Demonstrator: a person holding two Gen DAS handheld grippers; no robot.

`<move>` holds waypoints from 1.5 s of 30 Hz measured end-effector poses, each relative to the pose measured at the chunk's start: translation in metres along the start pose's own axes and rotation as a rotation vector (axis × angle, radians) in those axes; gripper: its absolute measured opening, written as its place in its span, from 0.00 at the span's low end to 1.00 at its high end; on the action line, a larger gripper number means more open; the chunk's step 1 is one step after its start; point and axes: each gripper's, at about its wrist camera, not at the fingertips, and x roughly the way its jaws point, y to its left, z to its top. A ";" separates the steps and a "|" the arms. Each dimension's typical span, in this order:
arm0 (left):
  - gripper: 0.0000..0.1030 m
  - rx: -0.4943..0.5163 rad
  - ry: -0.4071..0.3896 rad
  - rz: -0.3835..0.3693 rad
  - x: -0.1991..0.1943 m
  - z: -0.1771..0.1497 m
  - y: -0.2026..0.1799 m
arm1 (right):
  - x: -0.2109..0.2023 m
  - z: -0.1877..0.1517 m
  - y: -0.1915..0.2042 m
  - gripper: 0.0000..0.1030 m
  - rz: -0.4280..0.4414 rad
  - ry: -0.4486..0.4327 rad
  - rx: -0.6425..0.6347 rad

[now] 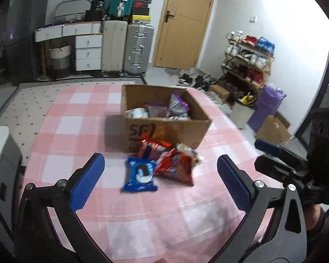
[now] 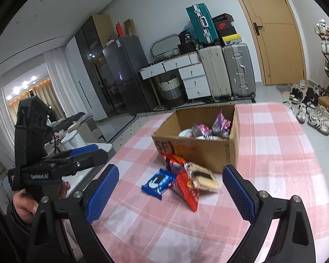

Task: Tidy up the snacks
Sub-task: 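Withdraw both open grippers from the box toward the remaining snacks, then grasp cream cracker packet with the right gripper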

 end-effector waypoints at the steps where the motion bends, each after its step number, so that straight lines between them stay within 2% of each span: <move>1: 0.99 0.007 -0.005 0.002 -0.001 -0.003 -0.001 | 0.003 -0.003 -0.001 0.98 -0.004 0.007 0.005; 6: 0.99 0.020 0.002 -0.001 0.000 -0.021 -0.004 | 0.022 -0.020 -0.007 0.99 -0.006 0.050 0.029; 14: 0.99 -0.041 0.092 -0.033 0.038 -0.040 0.009 | 0.059 -0.037 -0.022 0.99 0.006 0.129 0.075; 18: 0.99 -0.051 0.124 -0.041 0.059 -0.047 0.015 | 0.074 -0.041 -0.031 0.99 -0.017 0.155 0.091; 27: 0.99 -0.079 0.189 -0.051 0.096 -0.056 0.028 | 0.105 -0.032 -0.067 0.99 -0.025 0.181 0.221; 32: 0.99 -0.099 0.216 -0.056 0.115 -0.059 0.036 | 0.128 -0.020 -0.091 0.99 0.004 0.205 0.313; 39: 0.99 -0.118 0.250 -0.057 0.135 -0.059 0.044 | 0.162 -0.008 -0.097 0.99 0.015 0.268 0.323; 43: 0.99 -0.132 0.267 -0.062 0.143 -0.062 0.050 | 0.181 -0.012 -0.098 0.99 0.015 0.321 0.314; 45: 0.99 -0.138 0.276 -0.061 0.147 -0.062 0.052 | 0.185 -0.013 -0.096 0.99 0.009 0.321 0.287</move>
